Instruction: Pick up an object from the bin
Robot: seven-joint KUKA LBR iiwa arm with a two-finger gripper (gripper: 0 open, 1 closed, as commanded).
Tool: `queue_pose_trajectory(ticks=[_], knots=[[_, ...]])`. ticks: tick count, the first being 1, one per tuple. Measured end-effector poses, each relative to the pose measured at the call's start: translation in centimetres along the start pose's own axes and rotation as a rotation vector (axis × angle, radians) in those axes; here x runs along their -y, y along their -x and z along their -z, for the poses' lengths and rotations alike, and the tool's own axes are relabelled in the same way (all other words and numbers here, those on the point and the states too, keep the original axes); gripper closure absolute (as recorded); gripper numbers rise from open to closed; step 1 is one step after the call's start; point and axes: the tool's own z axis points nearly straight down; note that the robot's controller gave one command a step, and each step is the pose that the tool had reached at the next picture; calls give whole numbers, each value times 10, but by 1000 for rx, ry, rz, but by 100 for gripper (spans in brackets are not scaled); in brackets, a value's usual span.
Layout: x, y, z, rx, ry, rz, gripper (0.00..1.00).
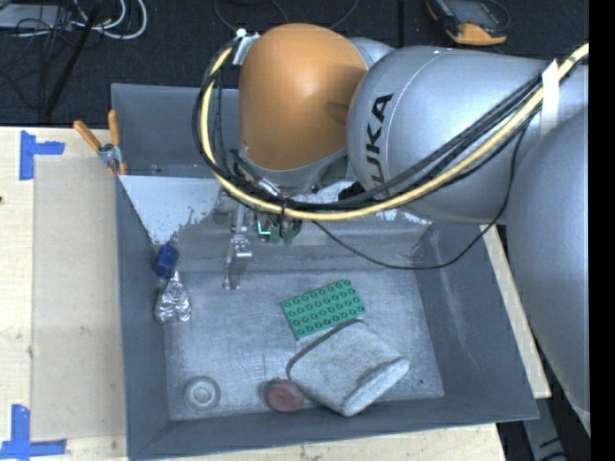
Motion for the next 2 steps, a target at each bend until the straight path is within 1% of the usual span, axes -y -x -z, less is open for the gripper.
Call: queue_pose_trajectory(ticks=[1, 2], knots=[[103, 7, -77, 2, -3, 190, 0], [152, -21, -169, 16, 3, 420, 0]])
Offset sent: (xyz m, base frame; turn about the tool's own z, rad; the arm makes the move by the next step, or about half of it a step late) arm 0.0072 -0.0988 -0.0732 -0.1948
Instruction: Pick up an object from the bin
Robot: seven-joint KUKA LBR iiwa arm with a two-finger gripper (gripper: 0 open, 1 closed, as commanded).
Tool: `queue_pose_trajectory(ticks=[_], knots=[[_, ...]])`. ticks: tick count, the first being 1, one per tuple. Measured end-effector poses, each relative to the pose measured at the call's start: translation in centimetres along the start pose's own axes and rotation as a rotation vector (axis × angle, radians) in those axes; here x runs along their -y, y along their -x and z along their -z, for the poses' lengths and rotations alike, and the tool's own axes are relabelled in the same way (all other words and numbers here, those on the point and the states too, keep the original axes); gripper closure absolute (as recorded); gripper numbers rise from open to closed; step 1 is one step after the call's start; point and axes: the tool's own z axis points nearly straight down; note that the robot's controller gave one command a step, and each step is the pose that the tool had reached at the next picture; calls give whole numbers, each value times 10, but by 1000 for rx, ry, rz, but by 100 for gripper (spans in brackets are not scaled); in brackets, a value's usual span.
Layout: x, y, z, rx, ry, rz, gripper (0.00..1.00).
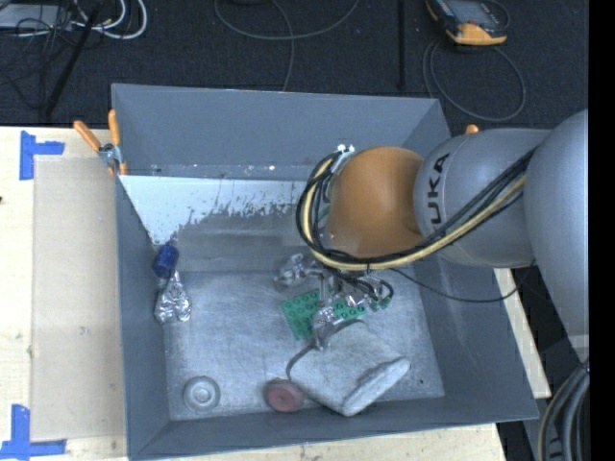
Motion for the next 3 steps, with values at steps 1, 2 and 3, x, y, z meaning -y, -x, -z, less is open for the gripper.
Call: queue_pose_trajectory(ticks=[1, 2, 3], knots=[[1, 1, 3, 3, -2, -2, 100], [48, -3, 112, -1, -5, 225, 100], [91, -11, 65, -12, 0, 183, 100]])
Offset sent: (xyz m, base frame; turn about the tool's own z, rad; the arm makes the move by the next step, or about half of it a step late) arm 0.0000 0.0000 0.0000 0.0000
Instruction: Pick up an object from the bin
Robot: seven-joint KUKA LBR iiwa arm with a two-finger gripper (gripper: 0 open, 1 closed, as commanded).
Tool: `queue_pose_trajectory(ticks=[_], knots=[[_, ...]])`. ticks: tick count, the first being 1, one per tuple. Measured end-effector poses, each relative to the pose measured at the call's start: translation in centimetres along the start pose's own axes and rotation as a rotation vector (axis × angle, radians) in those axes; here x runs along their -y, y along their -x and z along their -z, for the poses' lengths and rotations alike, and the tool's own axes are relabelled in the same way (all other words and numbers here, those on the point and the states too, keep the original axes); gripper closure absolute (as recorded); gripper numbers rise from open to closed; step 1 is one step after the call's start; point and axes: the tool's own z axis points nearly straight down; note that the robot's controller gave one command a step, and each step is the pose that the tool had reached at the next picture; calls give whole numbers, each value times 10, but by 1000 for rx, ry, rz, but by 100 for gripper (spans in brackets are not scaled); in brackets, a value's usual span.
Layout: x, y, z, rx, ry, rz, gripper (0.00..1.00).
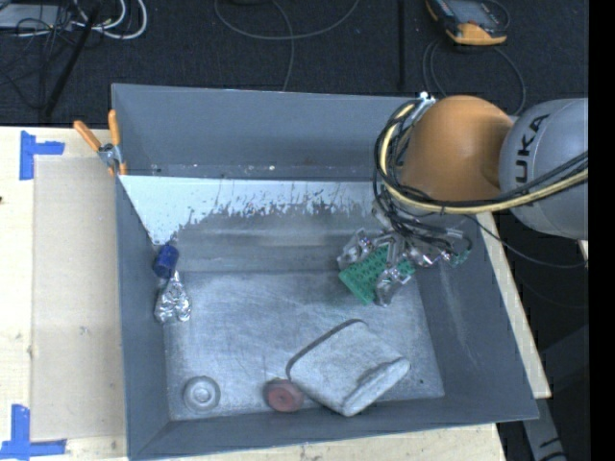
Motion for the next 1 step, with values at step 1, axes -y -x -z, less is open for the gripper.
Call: queue_pose_trajectory(ticks=[1], knots=[[15, -4, 91, 12, -8, -39, 100]])
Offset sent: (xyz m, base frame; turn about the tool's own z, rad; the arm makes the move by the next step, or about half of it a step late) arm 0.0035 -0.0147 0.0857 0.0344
